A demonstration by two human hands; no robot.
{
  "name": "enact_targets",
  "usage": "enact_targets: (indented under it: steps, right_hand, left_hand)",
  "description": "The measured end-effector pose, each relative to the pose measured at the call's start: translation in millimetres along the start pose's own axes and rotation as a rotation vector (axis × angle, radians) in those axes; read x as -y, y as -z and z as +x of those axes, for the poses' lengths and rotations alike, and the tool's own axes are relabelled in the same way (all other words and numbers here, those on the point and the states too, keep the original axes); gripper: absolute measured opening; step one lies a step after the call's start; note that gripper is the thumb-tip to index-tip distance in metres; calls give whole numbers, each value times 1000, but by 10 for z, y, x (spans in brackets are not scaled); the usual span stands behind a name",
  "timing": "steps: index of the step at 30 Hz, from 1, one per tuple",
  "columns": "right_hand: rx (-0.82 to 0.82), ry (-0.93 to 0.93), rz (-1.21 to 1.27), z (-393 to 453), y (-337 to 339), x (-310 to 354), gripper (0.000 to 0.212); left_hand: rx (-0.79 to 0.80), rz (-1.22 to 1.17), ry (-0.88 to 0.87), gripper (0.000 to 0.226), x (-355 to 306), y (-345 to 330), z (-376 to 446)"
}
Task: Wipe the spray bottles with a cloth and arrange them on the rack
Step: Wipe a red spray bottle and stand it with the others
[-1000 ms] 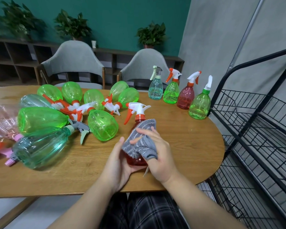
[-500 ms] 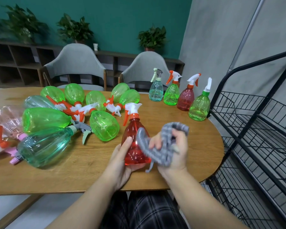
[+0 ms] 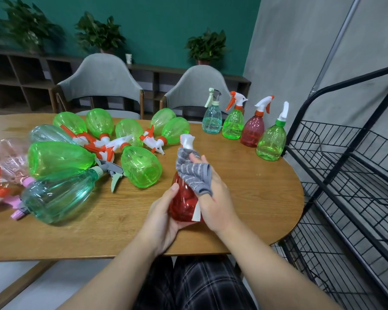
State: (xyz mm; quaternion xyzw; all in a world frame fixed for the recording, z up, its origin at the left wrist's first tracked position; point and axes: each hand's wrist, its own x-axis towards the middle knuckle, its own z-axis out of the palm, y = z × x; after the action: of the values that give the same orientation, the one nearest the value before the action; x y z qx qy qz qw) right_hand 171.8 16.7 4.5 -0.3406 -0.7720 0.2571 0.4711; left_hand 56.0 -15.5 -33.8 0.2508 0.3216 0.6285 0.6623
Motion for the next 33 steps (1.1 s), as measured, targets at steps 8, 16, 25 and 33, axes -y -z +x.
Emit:
enact_targets:
  steps: [8, 16, 25, 33]
  right_hand:
    - [4, 209, 71, -293, -37, -140, 37]
    - [-114, 330, 177, -339, -63, -40, 65]
    - [-847, -558, 1178, 87, 247, 183, 19]
    - [-165, -130, 307, 58, -67, 116, 29]
  left_hand:
    - [41, -39, 21, 65, -21, 8, -19]
    - [-55, -18, -12, 92, -2, -10, -15]
    - [11, -13, 10, 74, -1, 14, -27]
    - [-3, -13, -22, 52, 38, -2, 11]
